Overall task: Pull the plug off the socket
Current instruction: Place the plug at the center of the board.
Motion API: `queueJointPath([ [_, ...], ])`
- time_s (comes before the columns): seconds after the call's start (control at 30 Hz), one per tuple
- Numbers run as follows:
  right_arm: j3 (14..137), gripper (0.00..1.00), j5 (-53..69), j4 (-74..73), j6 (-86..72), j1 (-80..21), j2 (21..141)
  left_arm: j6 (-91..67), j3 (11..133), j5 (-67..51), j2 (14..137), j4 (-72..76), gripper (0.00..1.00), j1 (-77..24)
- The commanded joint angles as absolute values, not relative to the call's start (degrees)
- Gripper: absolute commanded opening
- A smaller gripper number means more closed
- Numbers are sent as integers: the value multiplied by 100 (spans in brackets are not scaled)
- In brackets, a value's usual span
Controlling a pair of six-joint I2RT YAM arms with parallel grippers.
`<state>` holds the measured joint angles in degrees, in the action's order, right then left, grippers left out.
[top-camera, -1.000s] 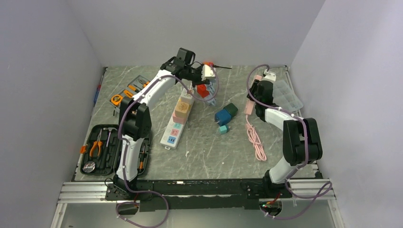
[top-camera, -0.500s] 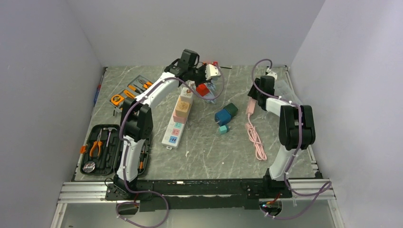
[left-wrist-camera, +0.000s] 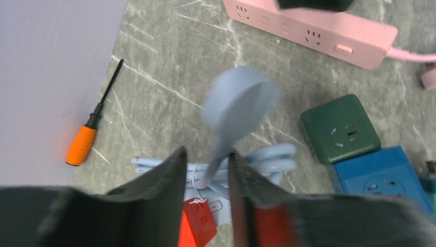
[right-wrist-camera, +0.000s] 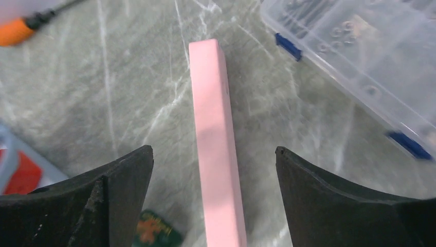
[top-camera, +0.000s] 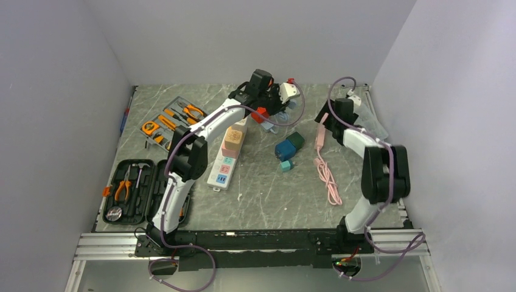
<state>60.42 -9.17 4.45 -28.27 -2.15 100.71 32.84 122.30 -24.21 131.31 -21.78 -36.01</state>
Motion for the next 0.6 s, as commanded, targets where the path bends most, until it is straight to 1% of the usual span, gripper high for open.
queueJointPath([
  [0.0, 5297, 90, -1791, 840, -3252, -501, 8382, 2812, 12519, -2238, 13391, -1925, 47, -3738],
  [0.1, 4710, 90, -1940, 929, -3152, -868, 7513, 2804, 12797, -2037, 13672, -2040, 61, -3843],
  [0.17, 4551, 89, -1918, 751, -3104, -1122, 7087, 2839, 13043, -1915, 13876, -2147, 65, -3904],
  [0.23, 4477, 88, -2003, 473, -3079, -1425, 6780, 2885, 13178, -1715, 14013, -2217, 71, -3956],
  [0.27, 4440, 88, -1997, 376, -3042, -1553, 6675, 2916, 13197, -1650, 14032, -2275, 80, -3974],
  [0.3, 4397, 87, -2021, 289, -3039, -1694, 6599, 2939, 13204, -1607, 14027, -2332, 94, -3976],
  [0.33, 4342, 87, -2006, 233, -3049, -1766, 6539, 2951, 13202, -1574, 14009, -2425, 99, -3980],
  [0.43, 4255, 86, -1891, 129, -2983, -1968, 6499, 3185, 13200, -1450, 13862, -2903, 99, -3973],
  [0.57, 4188, 84, -1790, -110, -3018, -2289, 6694, 3105, 12912, -1475, 13286, -3444, 99, -3821],
])
